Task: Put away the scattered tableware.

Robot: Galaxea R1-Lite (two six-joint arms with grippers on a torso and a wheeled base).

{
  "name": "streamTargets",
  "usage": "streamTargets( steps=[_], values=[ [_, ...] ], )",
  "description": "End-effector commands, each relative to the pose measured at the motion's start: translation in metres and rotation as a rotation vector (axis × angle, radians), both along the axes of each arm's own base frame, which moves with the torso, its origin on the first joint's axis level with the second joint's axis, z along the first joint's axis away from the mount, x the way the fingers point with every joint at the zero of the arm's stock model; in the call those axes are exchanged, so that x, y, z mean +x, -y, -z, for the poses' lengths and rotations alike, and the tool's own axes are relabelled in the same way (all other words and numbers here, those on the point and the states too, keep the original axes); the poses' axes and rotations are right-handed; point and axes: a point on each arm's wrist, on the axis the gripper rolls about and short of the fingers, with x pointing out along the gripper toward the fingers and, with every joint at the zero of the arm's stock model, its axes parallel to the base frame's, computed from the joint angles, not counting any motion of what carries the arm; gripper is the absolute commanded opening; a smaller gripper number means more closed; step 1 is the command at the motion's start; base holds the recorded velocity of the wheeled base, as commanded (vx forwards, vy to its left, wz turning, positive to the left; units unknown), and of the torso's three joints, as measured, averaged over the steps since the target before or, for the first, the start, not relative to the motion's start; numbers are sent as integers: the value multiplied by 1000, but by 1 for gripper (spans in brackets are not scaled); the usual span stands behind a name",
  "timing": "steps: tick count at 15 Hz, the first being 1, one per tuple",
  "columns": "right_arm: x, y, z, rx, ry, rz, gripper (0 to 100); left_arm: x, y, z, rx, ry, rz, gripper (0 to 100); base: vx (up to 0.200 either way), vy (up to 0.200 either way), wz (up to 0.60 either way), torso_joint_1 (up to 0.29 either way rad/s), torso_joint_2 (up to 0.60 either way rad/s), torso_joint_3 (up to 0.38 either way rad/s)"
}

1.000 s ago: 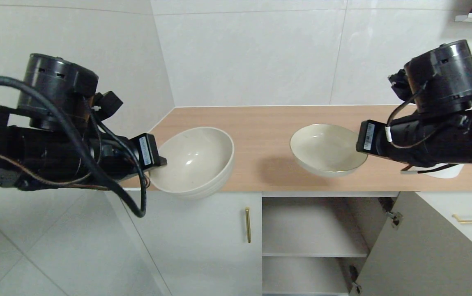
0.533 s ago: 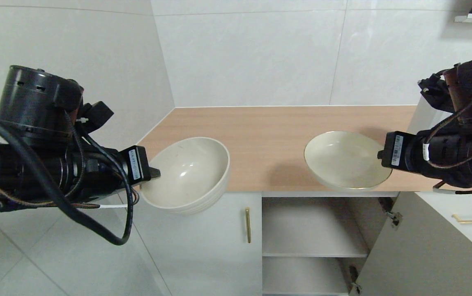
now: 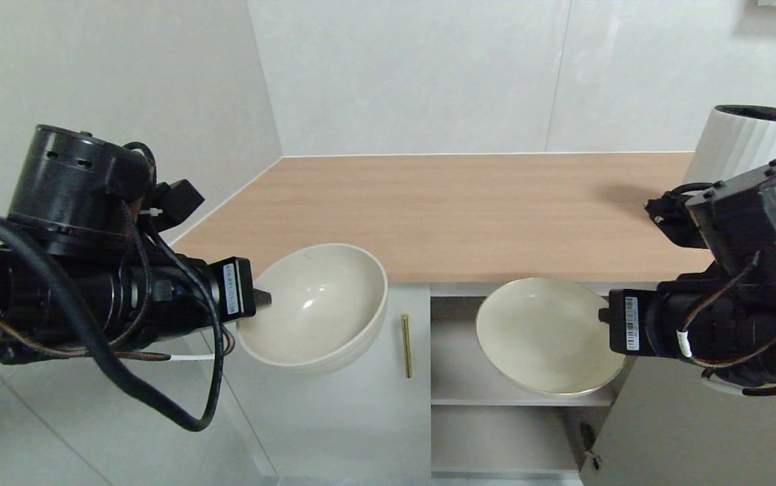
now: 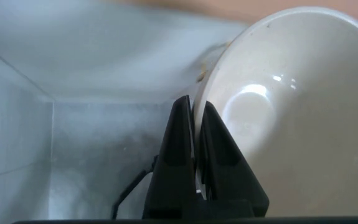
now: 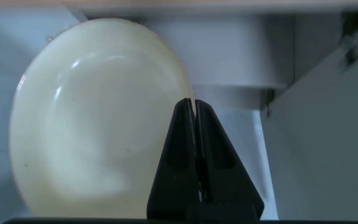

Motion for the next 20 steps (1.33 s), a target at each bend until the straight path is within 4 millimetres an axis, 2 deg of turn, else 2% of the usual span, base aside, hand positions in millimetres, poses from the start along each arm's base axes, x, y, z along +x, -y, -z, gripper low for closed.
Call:
streamTargets(
  steps=[1,5,11,20],
  values=[
    [1,-4,8,-21,-24,-8,0,3,2,4,7,-14,3,0,0,0,0,-149,466,320],
    [2,-14,22,-59,-65,-37,0,4,3,6,10,-21,3,0,0,0,0,-124,464,336],
    [6,-17,35,-95,-103,-41,0,6,4,7,12,-26,3,0,0,0,0,-65,430,361],
    [9,-20,47,-122,-136,-37,0,7,4,9,15,-31,4,0,0,0,-67,-3,41,35]
  ],
)
